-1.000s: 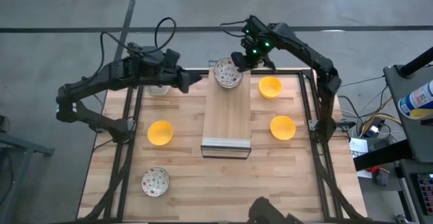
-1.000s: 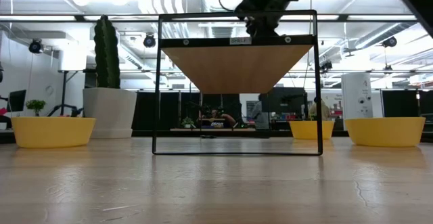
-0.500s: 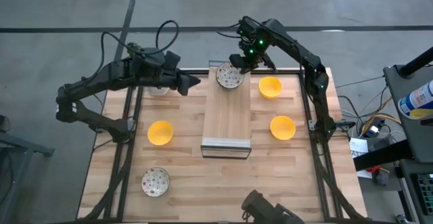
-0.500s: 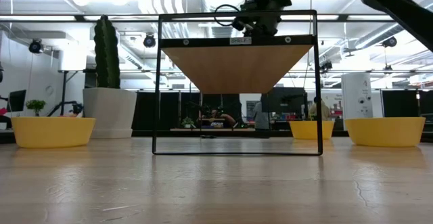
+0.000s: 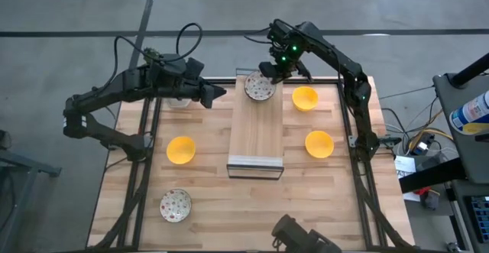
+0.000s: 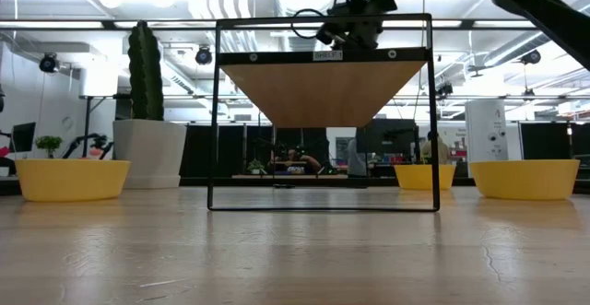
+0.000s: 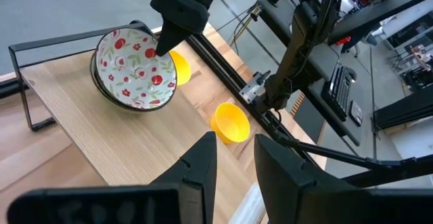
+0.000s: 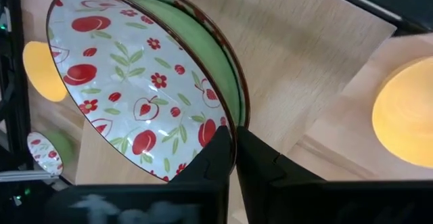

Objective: Pick & Place Mini bowls
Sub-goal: Stack the top white bowl on top of the other white bowl on the shelf

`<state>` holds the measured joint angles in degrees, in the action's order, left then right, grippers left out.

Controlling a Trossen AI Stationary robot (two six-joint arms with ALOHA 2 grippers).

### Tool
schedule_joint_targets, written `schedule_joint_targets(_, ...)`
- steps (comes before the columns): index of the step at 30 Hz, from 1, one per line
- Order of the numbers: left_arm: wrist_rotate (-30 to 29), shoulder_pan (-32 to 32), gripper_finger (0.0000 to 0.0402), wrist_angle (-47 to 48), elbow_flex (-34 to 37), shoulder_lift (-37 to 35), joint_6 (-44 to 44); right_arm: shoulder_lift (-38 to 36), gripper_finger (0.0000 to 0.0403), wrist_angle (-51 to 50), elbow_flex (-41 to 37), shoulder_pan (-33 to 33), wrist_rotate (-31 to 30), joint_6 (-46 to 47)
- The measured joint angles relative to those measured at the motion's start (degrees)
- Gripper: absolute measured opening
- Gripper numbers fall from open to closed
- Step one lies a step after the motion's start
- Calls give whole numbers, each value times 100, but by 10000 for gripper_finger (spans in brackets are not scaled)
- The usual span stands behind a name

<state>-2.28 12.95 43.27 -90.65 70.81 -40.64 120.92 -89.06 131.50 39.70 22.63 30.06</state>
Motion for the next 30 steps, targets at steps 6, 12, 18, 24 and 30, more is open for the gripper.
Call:
schedule_joint_targets(6,-2,0,92,0,0,0,-2,0,68,97,90,-4,29,-32)
schedule_joint_targets(12,-3,0,92,42,0,1,-2,-11,111,54,237,-4,50,-32)
schedule_joint_targets(18,-9,4,92,698,14,4,-7,-169,123,-60,348,-42,5,-156)
schedule_joint_targets(24,-12,4,92,977,201,9,-166,-363,111,128,350,-135,-158,-198)
schedule_joint_targets(30,-11,0,92,935,364,9,-302,-330,67,118,326,-173,-157,-304)
